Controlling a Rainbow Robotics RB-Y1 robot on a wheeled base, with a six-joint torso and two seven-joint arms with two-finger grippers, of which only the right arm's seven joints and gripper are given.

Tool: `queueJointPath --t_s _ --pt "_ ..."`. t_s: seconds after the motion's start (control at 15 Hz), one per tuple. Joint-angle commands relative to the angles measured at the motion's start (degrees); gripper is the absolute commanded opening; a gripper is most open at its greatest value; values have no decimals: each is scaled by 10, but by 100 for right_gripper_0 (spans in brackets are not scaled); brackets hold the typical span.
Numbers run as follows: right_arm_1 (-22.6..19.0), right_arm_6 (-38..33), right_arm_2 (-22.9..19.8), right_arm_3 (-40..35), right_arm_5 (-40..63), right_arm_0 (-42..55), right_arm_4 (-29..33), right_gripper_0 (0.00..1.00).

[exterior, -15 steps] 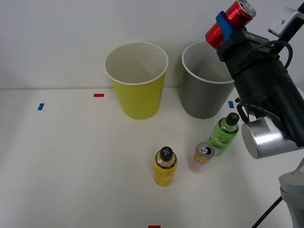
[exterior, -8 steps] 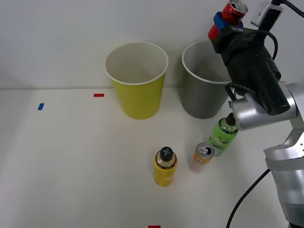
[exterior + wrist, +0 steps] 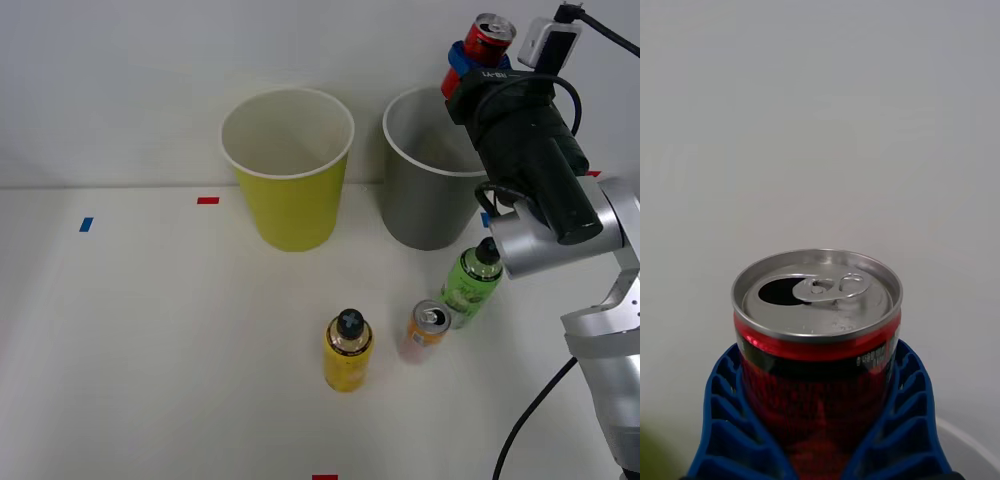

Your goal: Put cans in the gray bin, plastic bottles in the light green bin

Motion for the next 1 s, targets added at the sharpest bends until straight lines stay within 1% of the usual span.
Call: queueJointPath --t_s 0.07,0.13,0.2,0.27,0.33,0.4,1.0 --pt "-1 -3 0 0 0 0 -1 0" --pt "-3 -3 0 -1 -1 0 0 0" --pt "-3 -4 0 -1 -3 1 1 13" --pt "-4 -5 0 0 -4 1 1 72" --pt "-4 -6 0 0 -3 0 1 93" --pt "-4 -7 0 0 -4 0 1 100" --pt "-8 -8 1 0 -4 1 1 100"
